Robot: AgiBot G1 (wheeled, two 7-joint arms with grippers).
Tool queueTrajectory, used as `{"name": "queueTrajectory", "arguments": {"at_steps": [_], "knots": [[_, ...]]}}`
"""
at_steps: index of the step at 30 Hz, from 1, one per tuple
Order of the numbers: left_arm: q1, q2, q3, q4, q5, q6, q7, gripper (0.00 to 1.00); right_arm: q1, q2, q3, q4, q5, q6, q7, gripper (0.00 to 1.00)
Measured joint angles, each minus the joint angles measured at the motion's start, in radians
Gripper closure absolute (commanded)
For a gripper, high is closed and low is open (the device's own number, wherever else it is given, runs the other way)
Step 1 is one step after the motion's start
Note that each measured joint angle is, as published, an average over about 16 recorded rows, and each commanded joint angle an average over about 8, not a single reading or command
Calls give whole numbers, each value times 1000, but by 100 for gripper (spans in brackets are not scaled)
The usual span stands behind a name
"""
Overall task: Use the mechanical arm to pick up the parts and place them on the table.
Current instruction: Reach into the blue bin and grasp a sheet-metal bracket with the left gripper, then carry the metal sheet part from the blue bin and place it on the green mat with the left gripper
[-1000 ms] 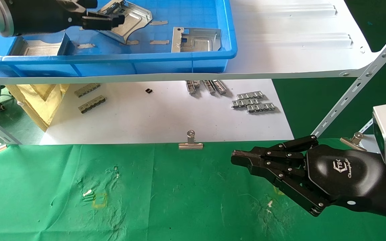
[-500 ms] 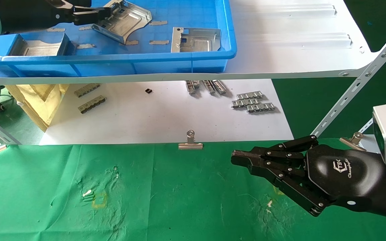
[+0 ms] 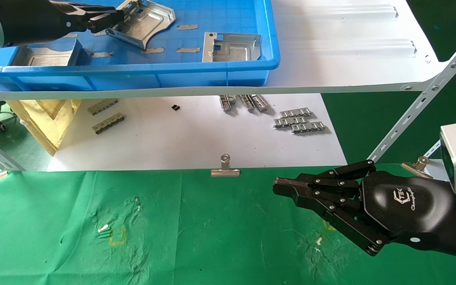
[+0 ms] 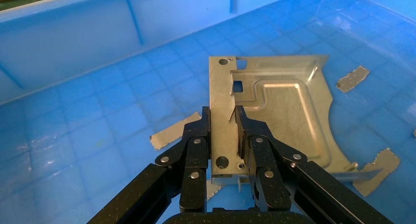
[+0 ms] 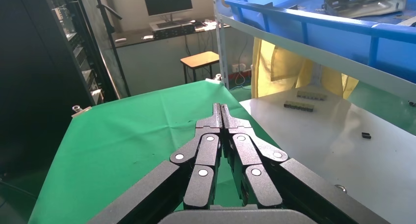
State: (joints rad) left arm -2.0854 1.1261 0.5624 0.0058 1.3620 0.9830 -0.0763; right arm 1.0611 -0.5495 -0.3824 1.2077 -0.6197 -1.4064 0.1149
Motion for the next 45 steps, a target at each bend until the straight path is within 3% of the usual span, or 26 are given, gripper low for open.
{"name": "queueTrajectory", "arguments": {"at_steps": [10, 23, 29, 37, 45], "knots": [[-5, -43, -35, -37, -51, 115, 44, 100, 0, 0, 0, 0, 0, 0, 0, 0], [27, -161, -87, -99, -141, 477, 198, 100, 0, 0, 0, 0, 0, 0, 0, 0], [79, -219, -83, -174, -181, 589, 263, 100, 0, 0, 0, 0, 0, 0, 0, 0], [205, -328, -9, -390, -283, 625, 331, 100, 0, 0, 0, 0, 0, 0, 0, 0], [320, -412, 153, -537, -302, 615, 479, 100, 0, 0, 0, 0, 0, 0, 0, 0]]}}
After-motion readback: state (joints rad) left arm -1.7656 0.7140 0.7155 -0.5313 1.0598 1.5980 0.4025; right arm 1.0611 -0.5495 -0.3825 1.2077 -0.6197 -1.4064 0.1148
